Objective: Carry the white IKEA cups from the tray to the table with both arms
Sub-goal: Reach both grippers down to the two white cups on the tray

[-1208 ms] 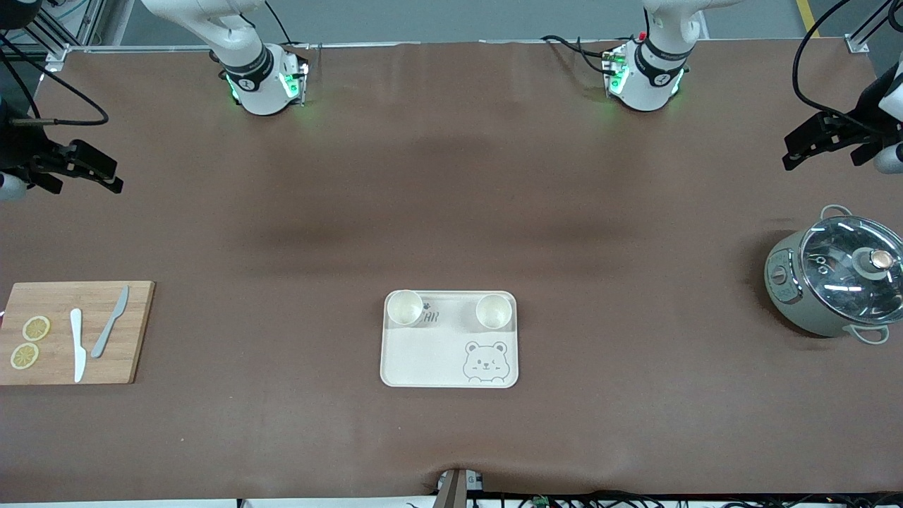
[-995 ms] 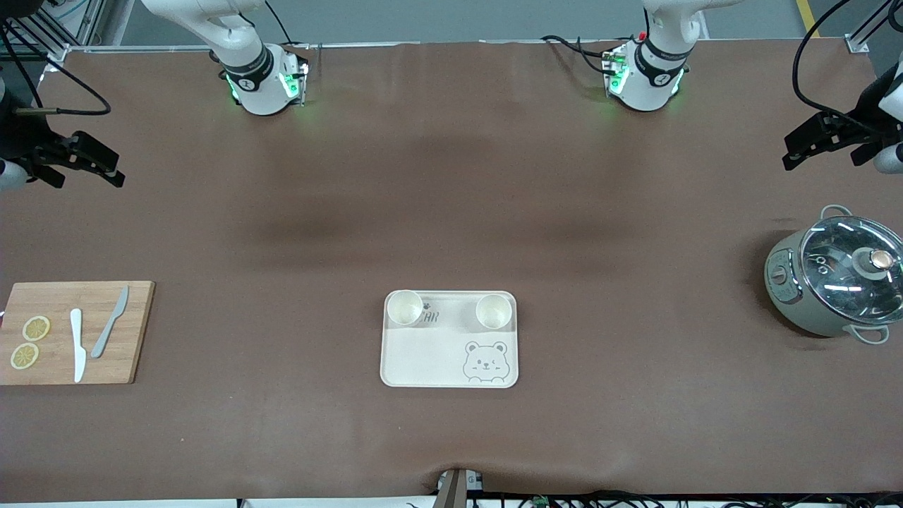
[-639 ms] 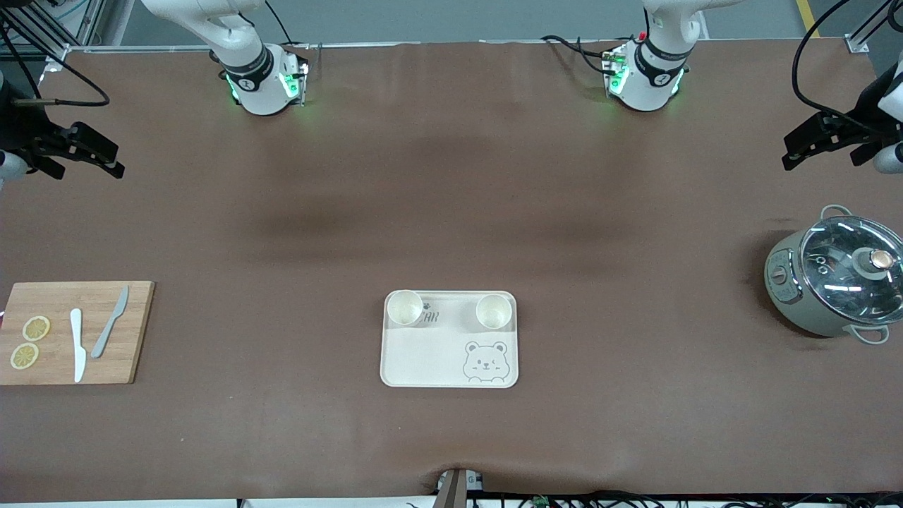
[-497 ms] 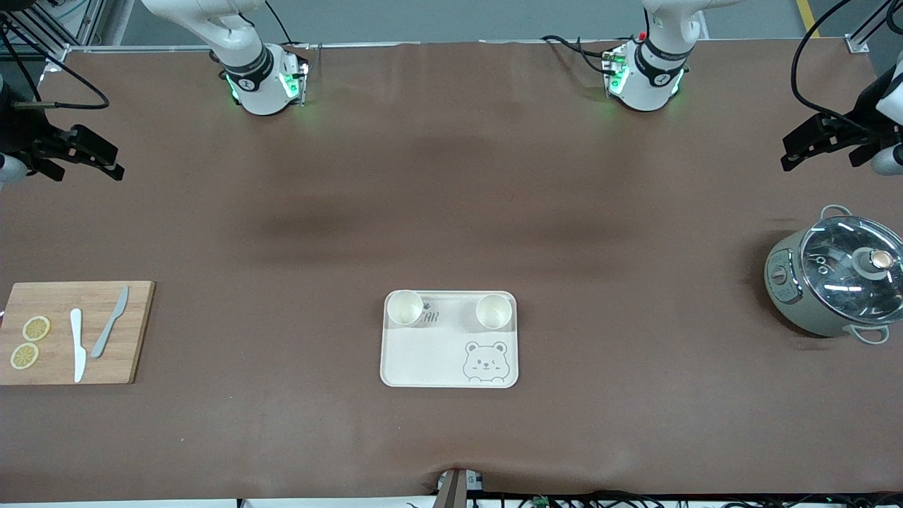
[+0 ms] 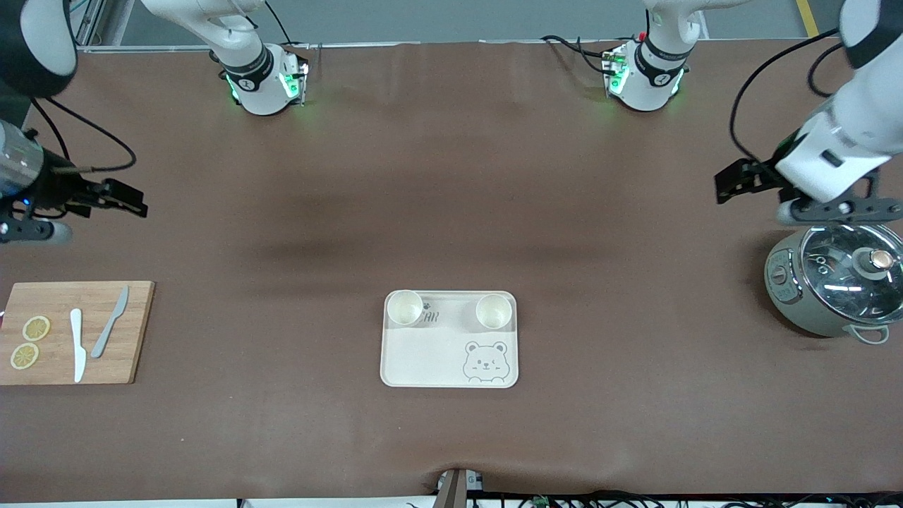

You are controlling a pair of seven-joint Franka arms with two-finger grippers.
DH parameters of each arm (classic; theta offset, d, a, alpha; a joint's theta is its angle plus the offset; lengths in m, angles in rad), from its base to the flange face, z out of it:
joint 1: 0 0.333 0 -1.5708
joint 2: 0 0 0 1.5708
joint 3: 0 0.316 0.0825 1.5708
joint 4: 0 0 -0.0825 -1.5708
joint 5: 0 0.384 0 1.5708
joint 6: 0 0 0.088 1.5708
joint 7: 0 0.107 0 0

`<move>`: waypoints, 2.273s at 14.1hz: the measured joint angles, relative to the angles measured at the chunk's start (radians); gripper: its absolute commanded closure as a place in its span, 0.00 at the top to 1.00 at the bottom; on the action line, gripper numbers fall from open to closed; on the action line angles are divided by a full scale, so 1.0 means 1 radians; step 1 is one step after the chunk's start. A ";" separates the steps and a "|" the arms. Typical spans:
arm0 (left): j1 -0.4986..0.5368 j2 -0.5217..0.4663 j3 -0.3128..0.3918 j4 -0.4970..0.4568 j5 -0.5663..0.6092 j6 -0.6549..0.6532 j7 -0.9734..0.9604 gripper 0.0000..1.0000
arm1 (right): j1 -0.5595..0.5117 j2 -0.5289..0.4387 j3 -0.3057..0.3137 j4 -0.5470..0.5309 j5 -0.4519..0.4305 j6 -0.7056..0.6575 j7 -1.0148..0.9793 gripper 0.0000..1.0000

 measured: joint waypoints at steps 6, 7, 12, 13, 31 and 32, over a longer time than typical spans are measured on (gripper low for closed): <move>-0.033 0.141 -0.004 0.001 0.001 0.177 -0.056 1.00 | -0.037 0.064 -0.007 0.043 -0.002 -0.044 -0.053 1.00; -0.041 0.161 -0.004 0.001 0.001 0.192 -0.069 1.00 | -0.039 0.067 -0.007 0.043 -0.001 -0.067 -0.053 1.00; -0.152 0.266 -0.007 0.001 0.001 0.333 -0.226 1.00 | -0.038 0.092 -0.002 0.030 0.044 -0.104 -0.010 1.00; -0.176 0.290 -0.008 0.001 0.001 0.366 -0.265 1.00 | -0.035 0.110 0.000 0.026 0.050 -0.103 0.033 1.00; -0.367 0.634 -0.008 0.003 0.001 0.816 -0.490 0.23 | 0.188 0.336 0.012 0.024 0.283 0.207 0.551 1.00; -0.367 0.645 -0.009 0.003 0.001 0.840 -0.490 0.05 | 0.208 0.344 0.012 0.024 0.285 0.234 0.588 1.00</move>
